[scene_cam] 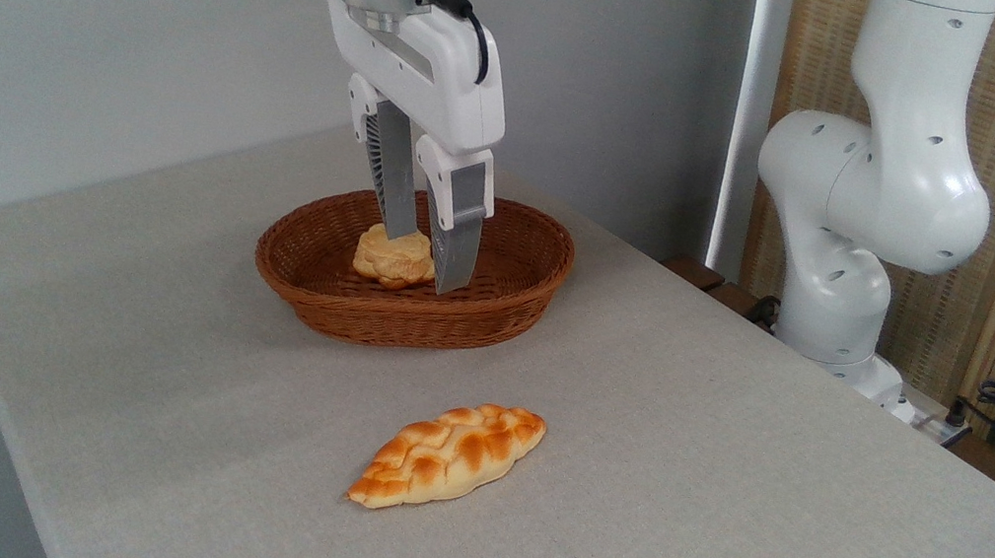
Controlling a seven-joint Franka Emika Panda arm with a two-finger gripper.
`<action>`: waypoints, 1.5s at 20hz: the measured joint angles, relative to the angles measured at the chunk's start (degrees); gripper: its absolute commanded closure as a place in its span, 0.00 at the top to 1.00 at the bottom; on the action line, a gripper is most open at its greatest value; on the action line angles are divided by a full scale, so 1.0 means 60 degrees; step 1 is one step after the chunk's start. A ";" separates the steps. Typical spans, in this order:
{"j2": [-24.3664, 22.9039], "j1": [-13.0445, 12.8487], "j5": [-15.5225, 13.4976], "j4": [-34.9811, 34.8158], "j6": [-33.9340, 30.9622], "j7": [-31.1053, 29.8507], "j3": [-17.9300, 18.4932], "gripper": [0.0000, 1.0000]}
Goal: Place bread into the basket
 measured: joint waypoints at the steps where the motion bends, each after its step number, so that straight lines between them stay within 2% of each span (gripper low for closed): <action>1: 0.0000 0.0002 0.0000 0.0000 0.0000 0.0000 0.0004 1.00; 20: 0.0004 0.0002 0.0000 -0.0033 0.0051 0.0000 0.0032 1.00; 26: 0.0117 0.0012 0.0003 -0.1168 0.1761 0.0000 0.0111 1.00; 30: 0.0205 0.0051 0.0003 -0.1988 0.2470 0.0161 0.0297 1.00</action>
